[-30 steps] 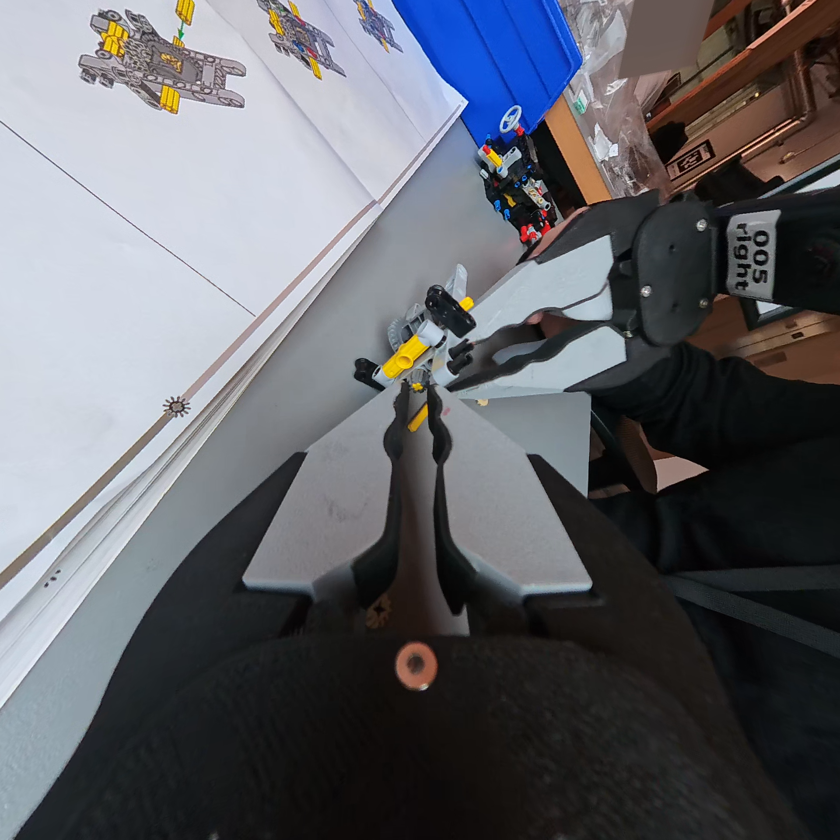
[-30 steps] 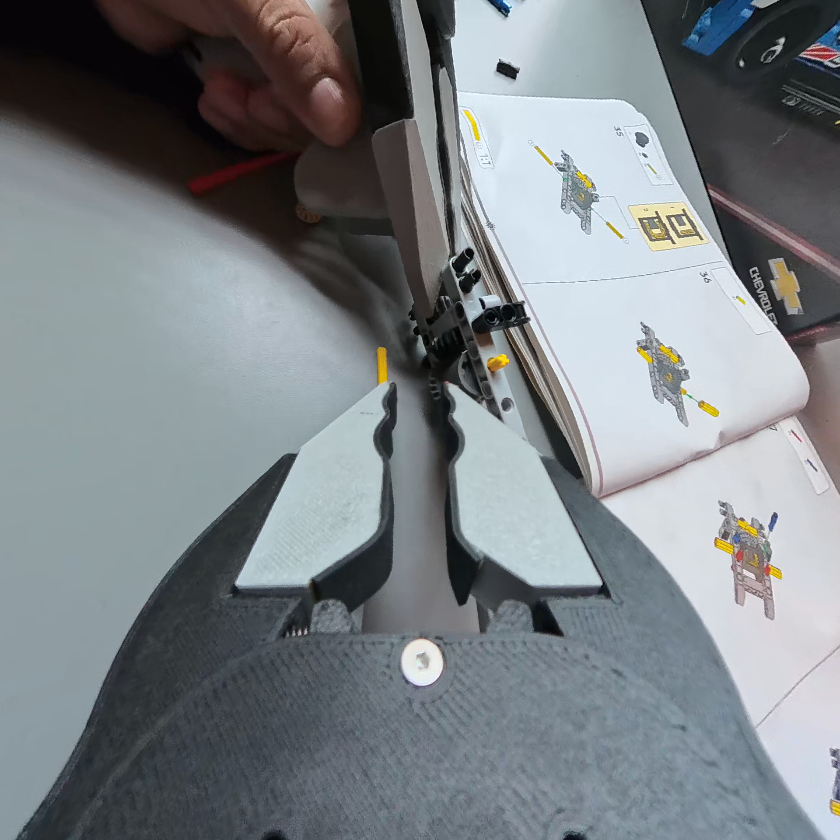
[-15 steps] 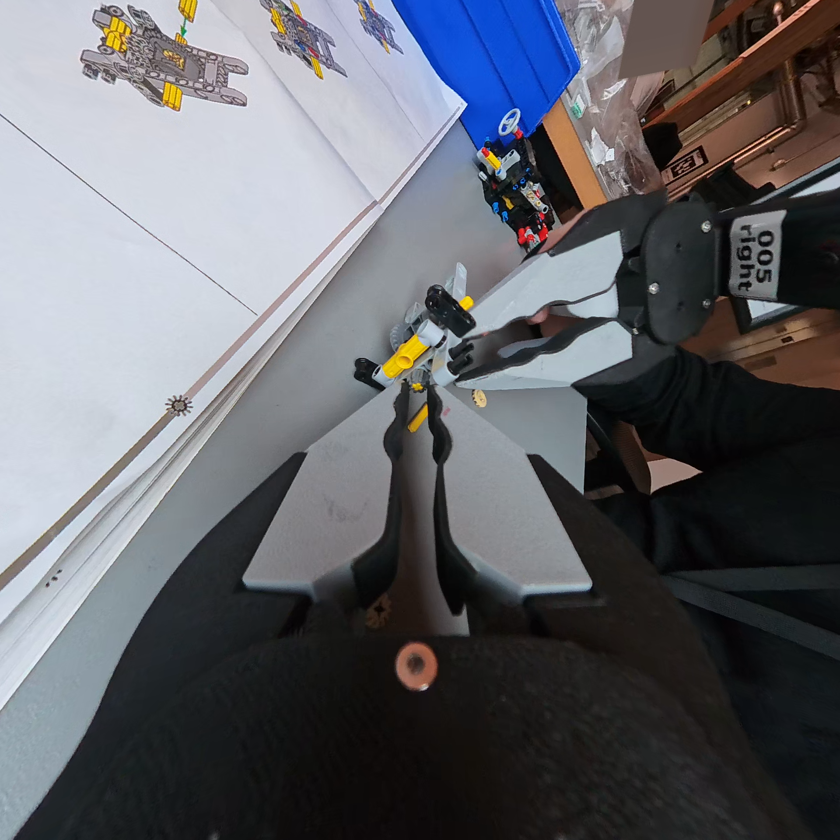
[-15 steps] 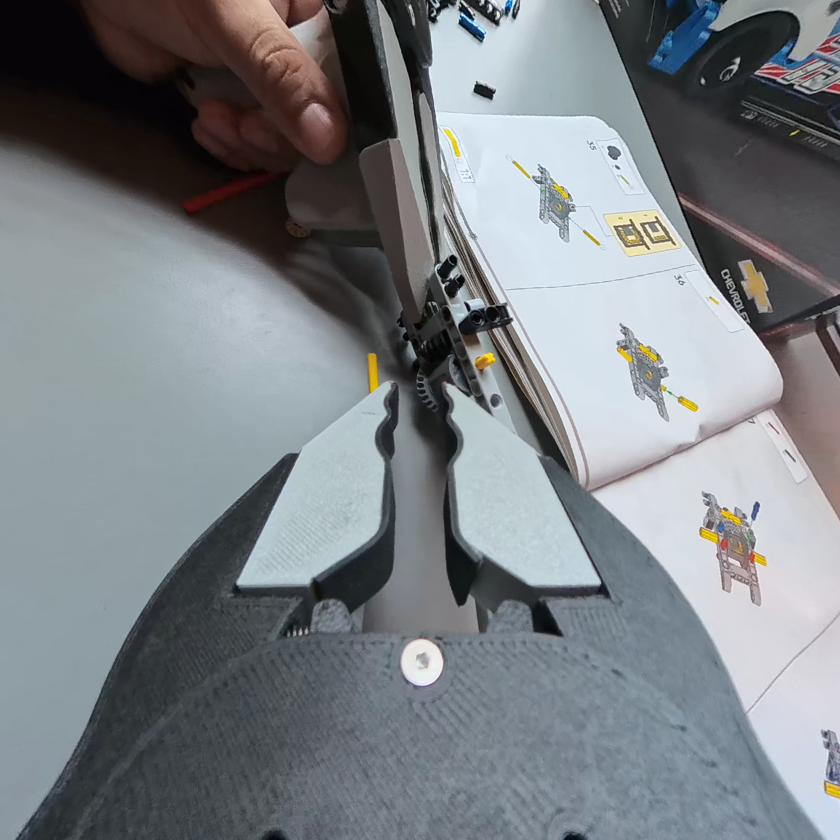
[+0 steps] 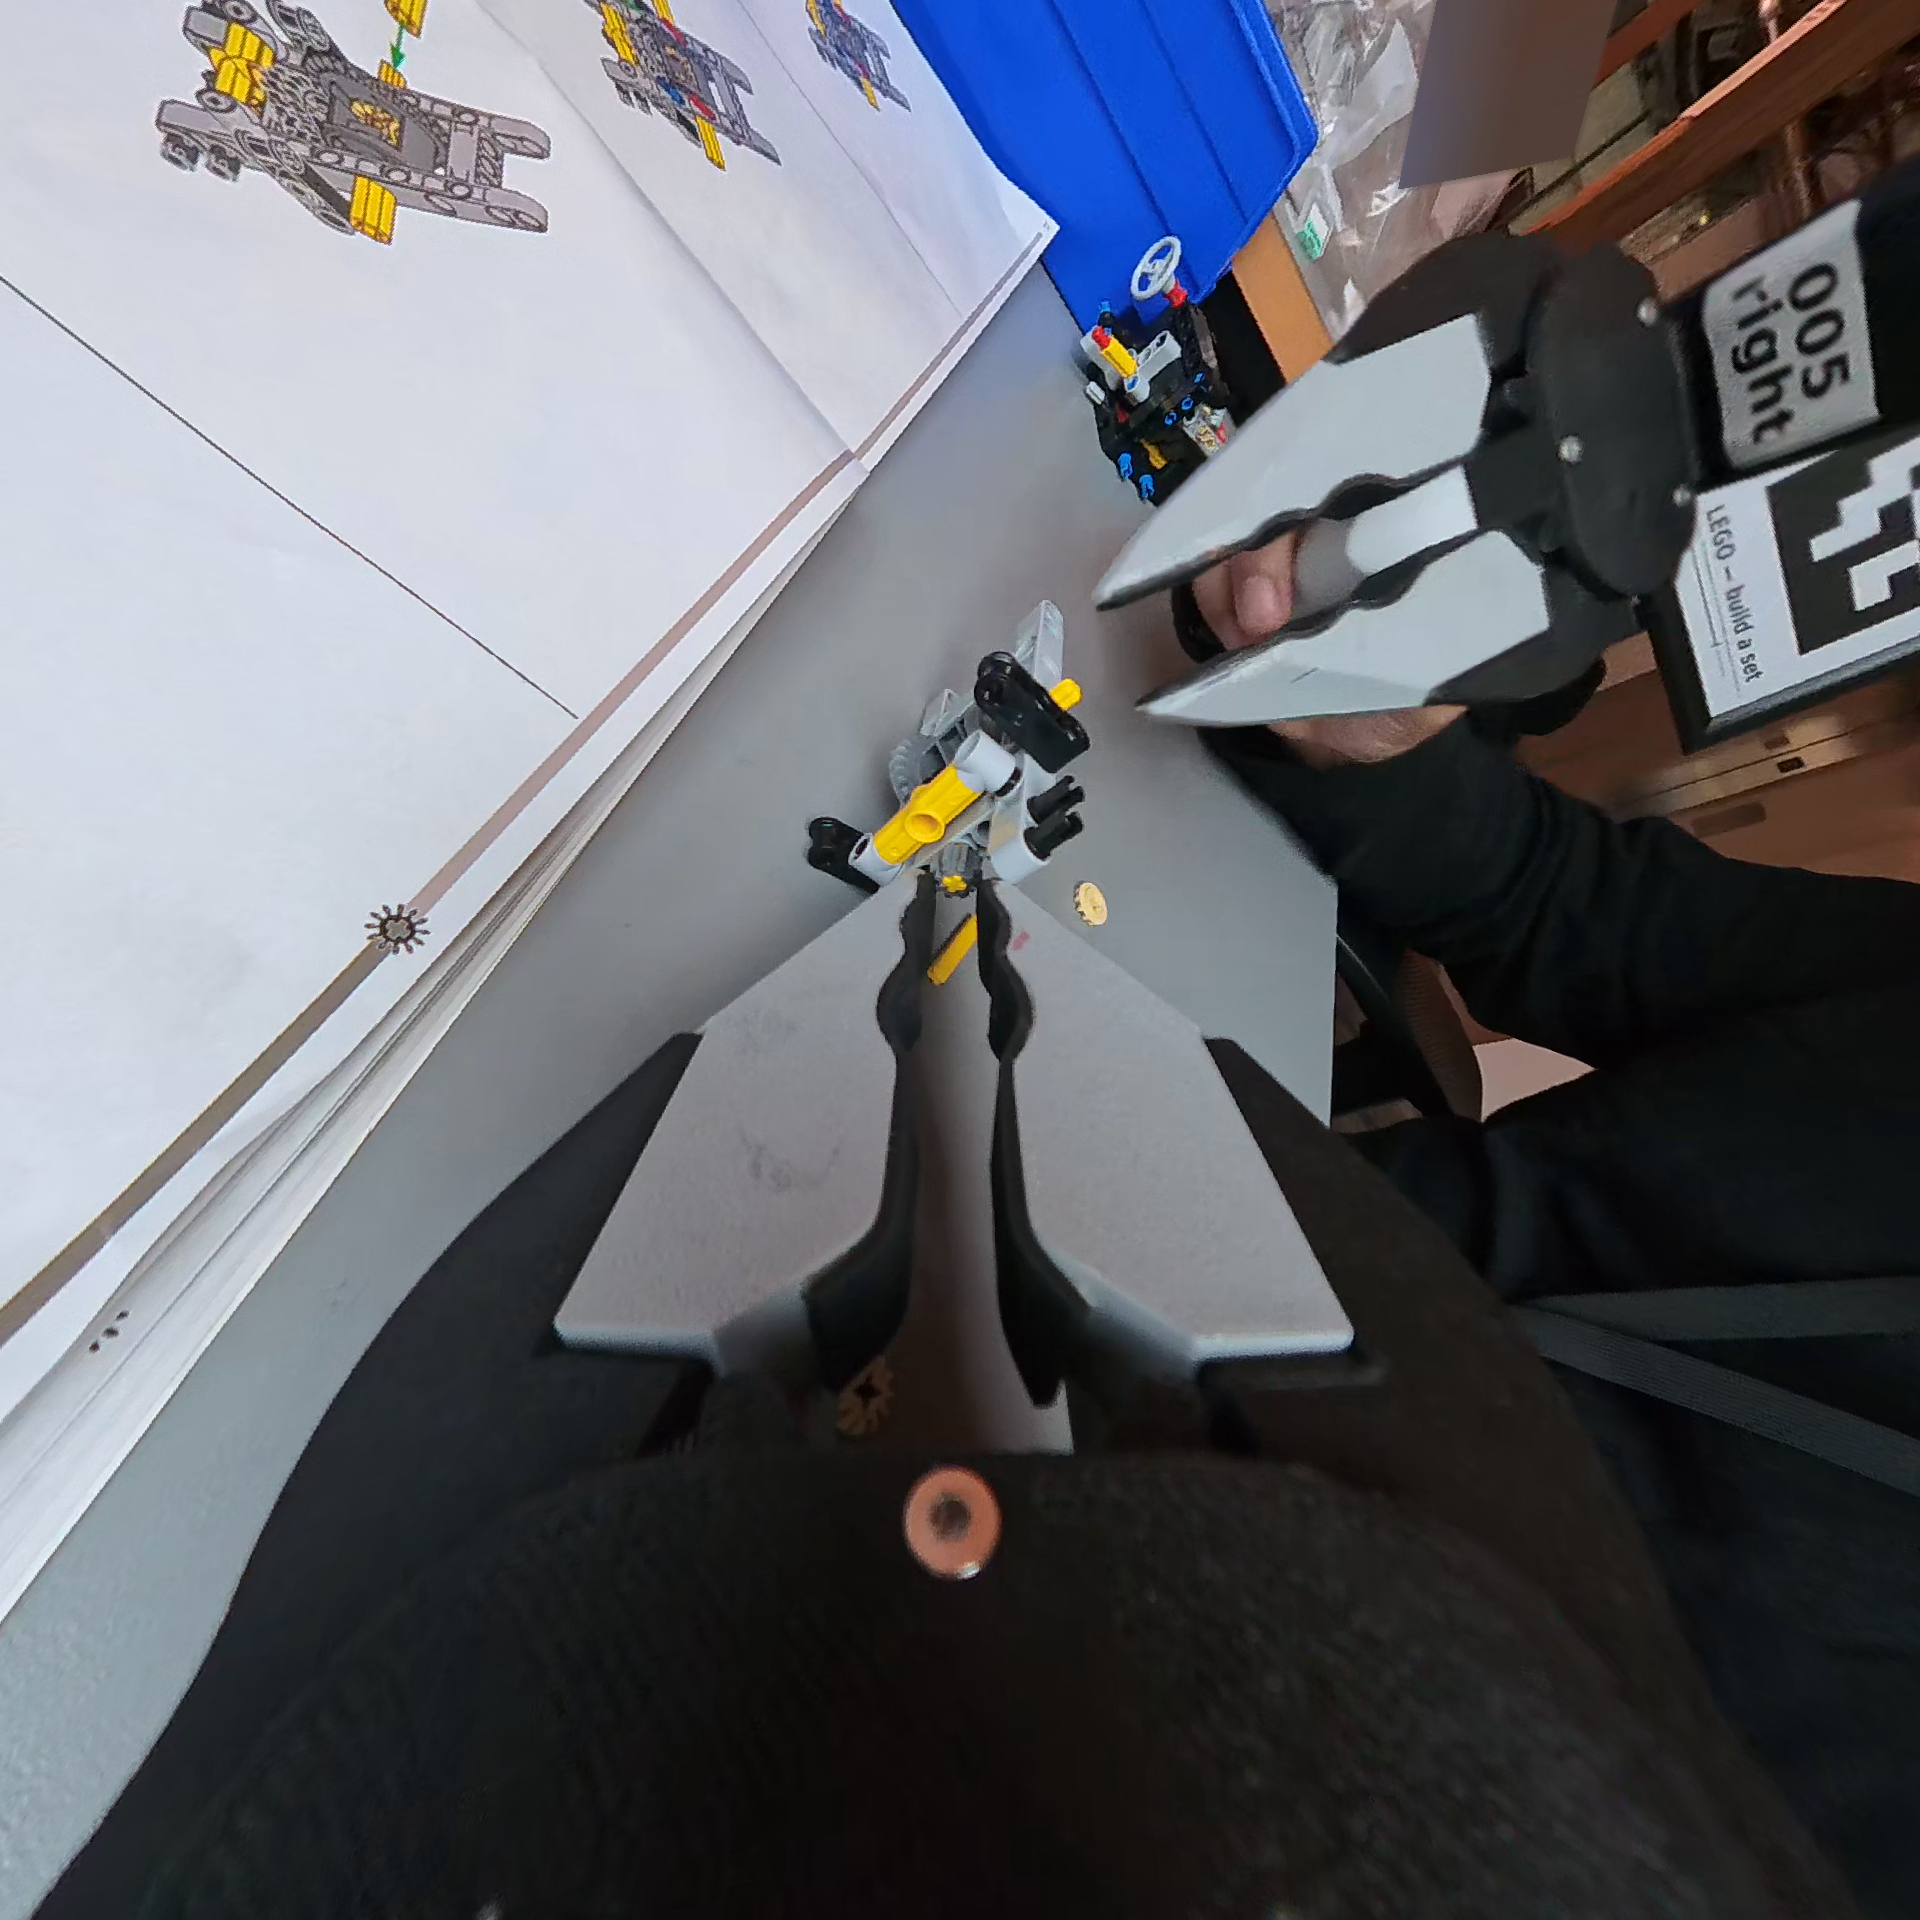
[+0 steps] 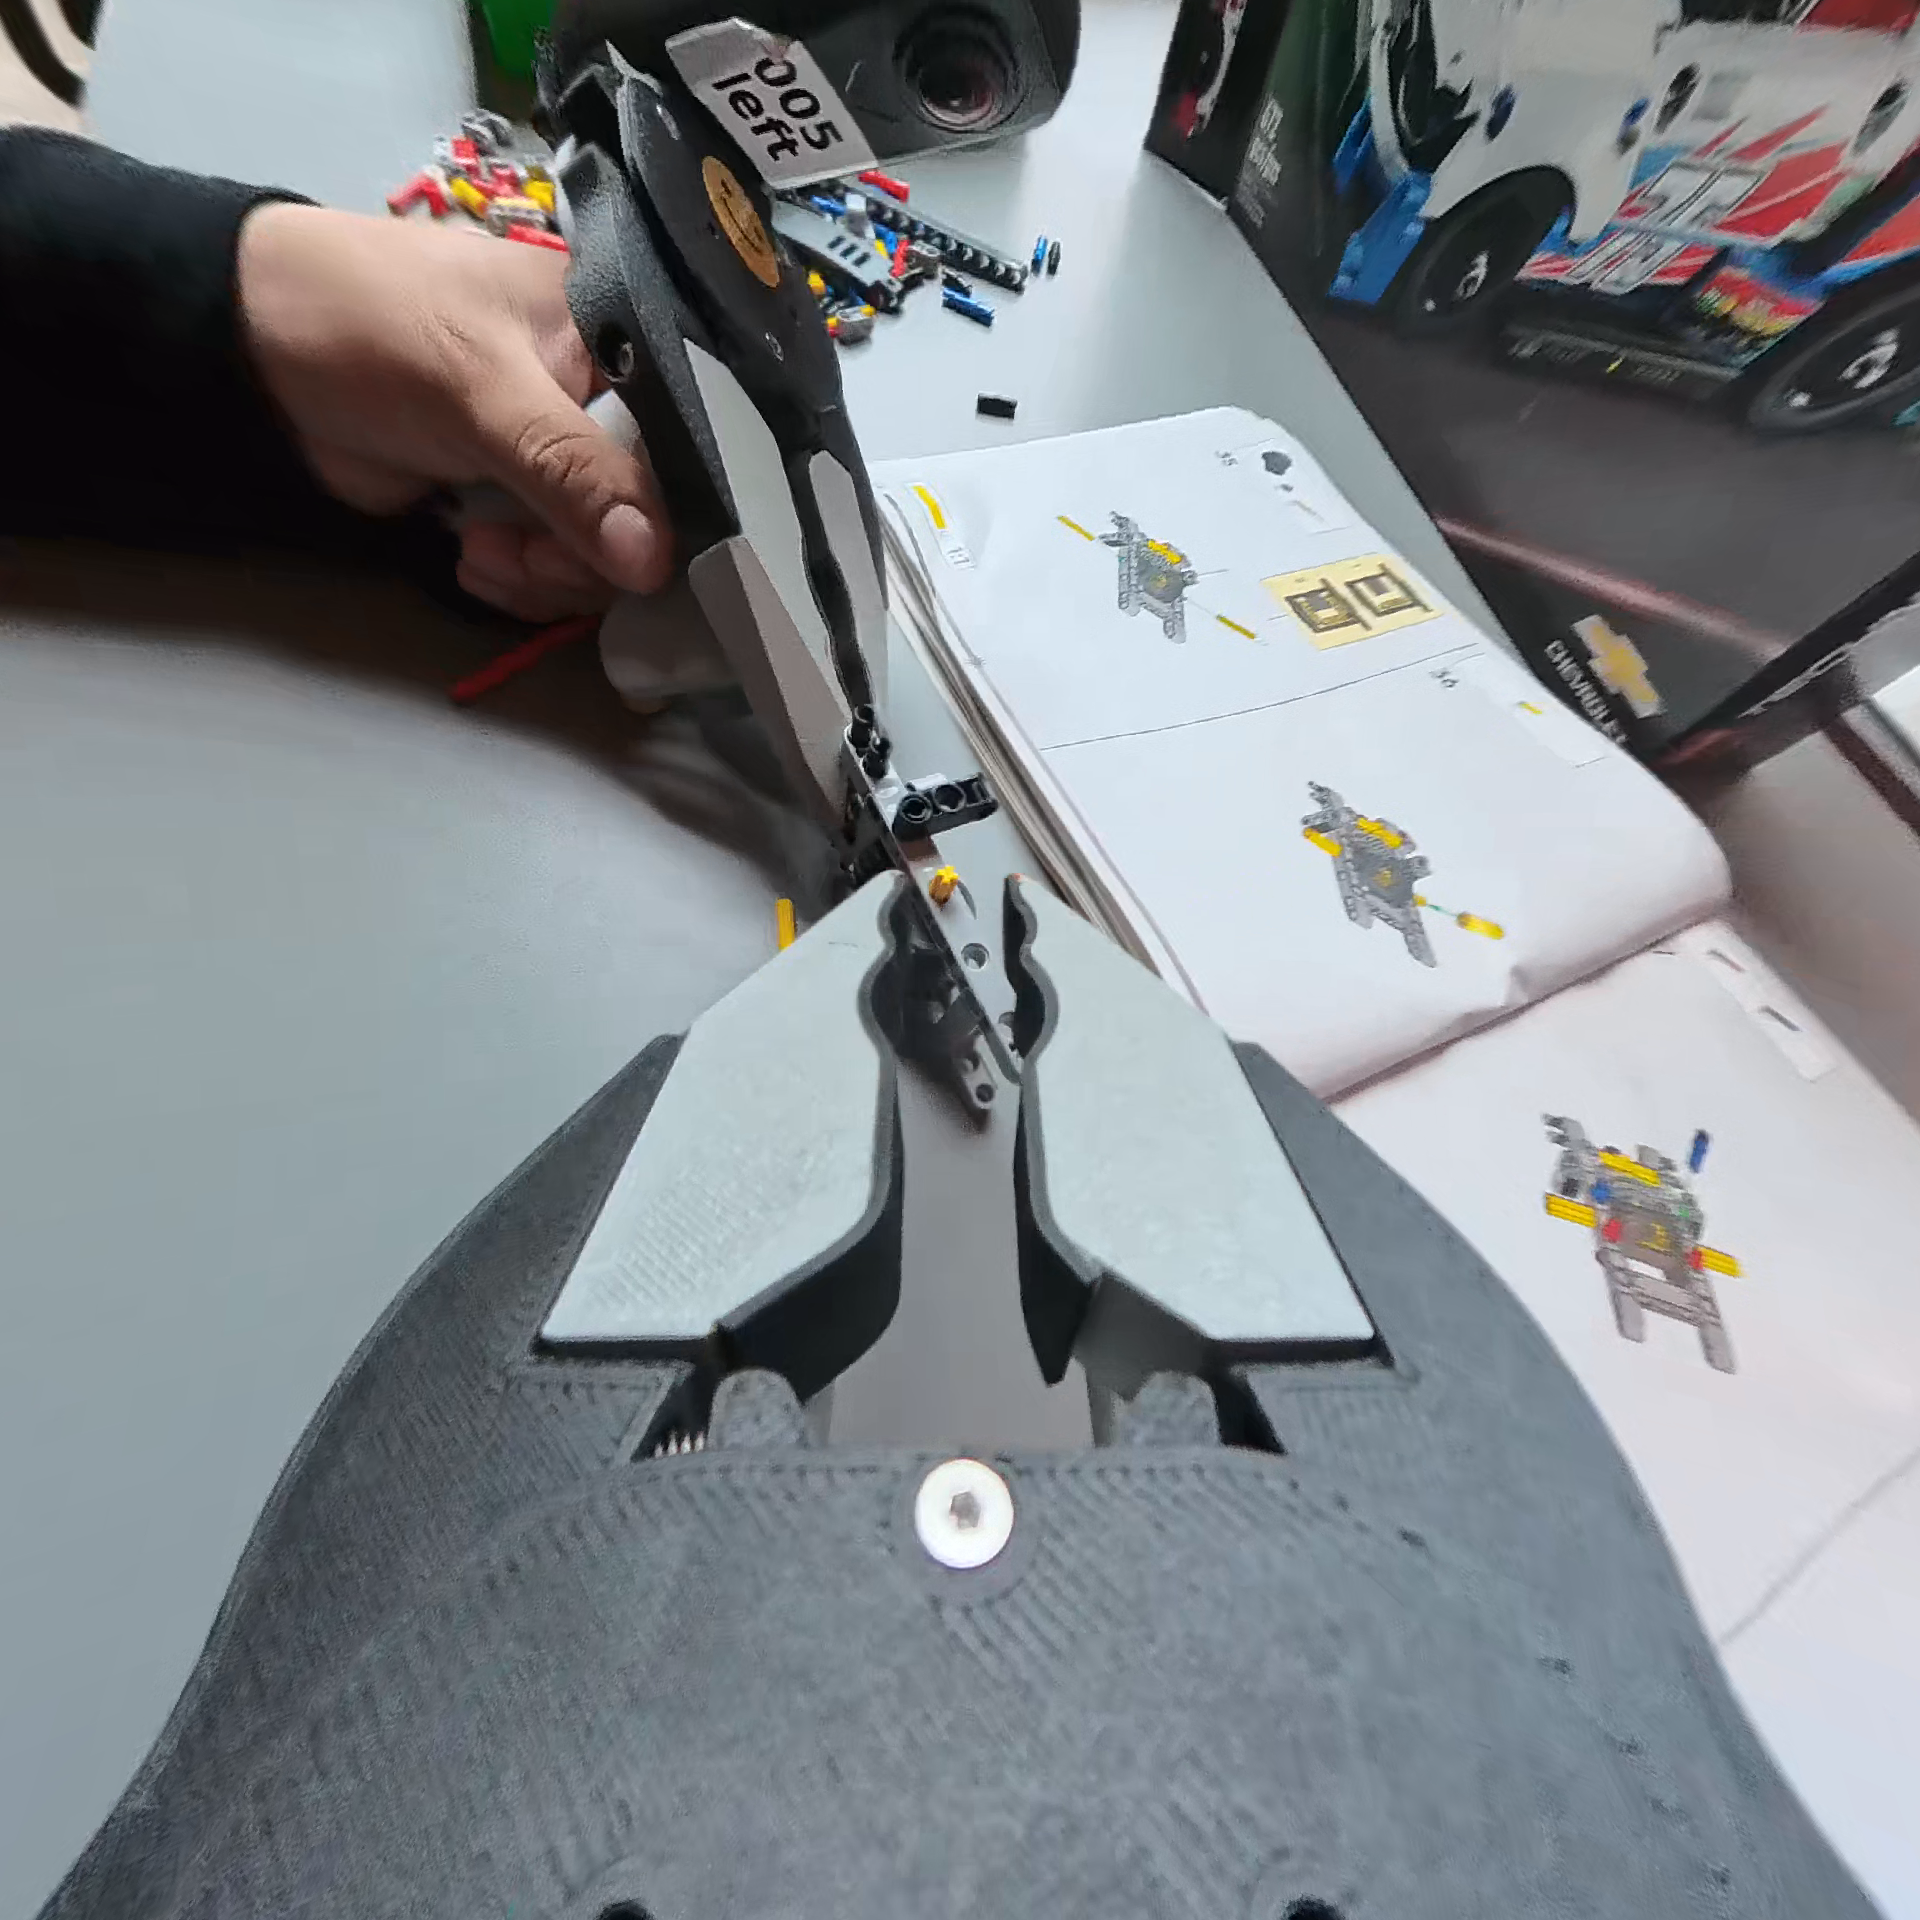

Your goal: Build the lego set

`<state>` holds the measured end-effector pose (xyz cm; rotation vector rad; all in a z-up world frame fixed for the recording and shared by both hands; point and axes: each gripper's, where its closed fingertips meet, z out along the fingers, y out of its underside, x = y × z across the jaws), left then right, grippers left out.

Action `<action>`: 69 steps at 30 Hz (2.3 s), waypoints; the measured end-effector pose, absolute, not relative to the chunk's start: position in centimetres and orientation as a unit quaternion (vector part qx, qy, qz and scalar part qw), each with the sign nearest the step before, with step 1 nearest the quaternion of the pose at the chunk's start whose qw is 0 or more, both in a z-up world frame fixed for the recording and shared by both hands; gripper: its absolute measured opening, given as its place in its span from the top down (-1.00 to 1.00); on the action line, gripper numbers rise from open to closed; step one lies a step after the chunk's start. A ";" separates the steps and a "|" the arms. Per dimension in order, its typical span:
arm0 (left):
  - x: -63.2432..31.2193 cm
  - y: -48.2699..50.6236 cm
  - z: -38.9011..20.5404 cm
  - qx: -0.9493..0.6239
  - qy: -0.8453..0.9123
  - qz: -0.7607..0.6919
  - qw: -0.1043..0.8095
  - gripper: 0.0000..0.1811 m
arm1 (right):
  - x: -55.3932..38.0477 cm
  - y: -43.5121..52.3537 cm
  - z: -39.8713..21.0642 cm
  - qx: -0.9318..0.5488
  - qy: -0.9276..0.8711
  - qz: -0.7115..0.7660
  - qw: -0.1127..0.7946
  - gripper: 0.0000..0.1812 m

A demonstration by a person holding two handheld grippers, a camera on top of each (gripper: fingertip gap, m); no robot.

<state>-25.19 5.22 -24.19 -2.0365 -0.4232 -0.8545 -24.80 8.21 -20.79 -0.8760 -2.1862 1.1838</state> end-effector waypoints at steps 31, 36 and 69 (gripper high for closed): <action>-25.3 5.2 -24.2 -0.813 -0.177 -0.351 0.429 0.94 | -19.9 11.7 -26.3 -0.350 -0.869 0.339 0.086 0.75; -25.4 5.1 -24.2 -0.811 -0.180 -0.355 0.428 0.94 | -20.9 12.3 -24.6 -0.346 -0.857 0.358 0.132 0.72; -25.4 5.1 -24.2 -0.808 -0.184 -0.366 0.424 0.95 | -20.7 8.2 -23.8 -0.277 -0.844 0.408 0.210 0.76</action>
